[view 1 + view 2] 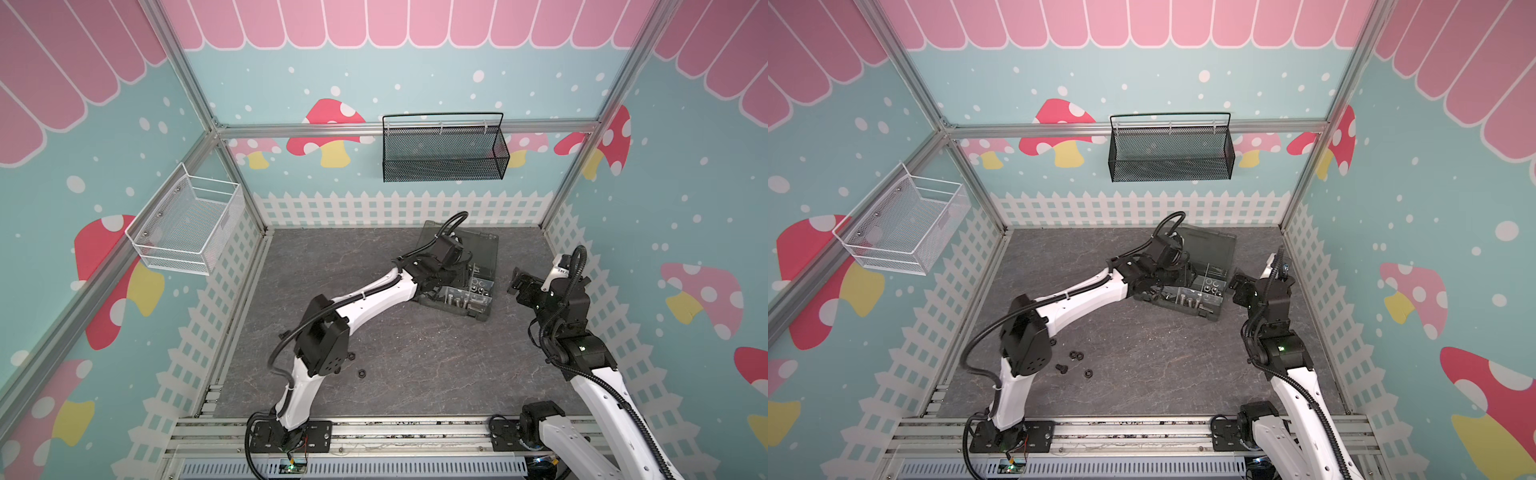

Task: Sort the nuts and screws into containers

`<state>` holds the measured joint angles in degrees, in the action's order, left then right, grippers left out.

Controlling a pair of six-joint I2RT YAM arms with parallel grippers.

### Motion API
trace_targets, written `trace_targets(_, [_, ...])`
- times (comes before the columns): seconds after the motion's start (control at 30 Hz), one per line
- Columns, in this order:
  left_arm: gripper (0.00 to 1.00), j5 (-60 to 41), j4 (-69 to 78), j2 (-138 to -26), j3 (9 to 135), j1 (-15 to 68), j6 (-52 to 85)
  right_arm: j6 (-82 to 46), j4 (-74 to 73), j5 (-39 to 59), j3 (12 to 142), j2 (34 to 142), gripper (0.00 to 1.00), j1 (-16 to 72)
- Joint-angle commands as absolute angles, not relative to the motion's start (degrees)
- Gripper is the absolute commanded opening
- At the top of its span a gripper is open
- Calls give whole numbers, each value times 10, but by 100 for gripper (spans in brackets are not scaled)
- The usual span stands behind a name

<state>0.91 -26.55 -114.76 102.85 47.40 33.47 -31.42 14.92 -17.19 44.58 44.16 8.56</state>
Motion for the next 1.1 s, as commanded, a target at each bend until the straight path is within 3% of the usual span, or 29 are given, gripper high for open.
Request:
trace_targets(0.0, [71,67,-260,-1046,916,439,350,-329,135,-189,454,439,98,83])
trace_targets(0.2, [100,106,-304,-857,709,347,384,-326,146,-200,462,459,98,83])
trace_targets(0.57, [100,122,-401,-703,500,150,387,-330,143,-191,465,501,98,83])
trace_targets(0.73, [98,111,-402,-729,485,86,368,-340,137,-192,463,511,98,83])
trace_targets(1.07, [78,77,-387,-845,530,42,338,-342,133,-196,463,508,98,83])
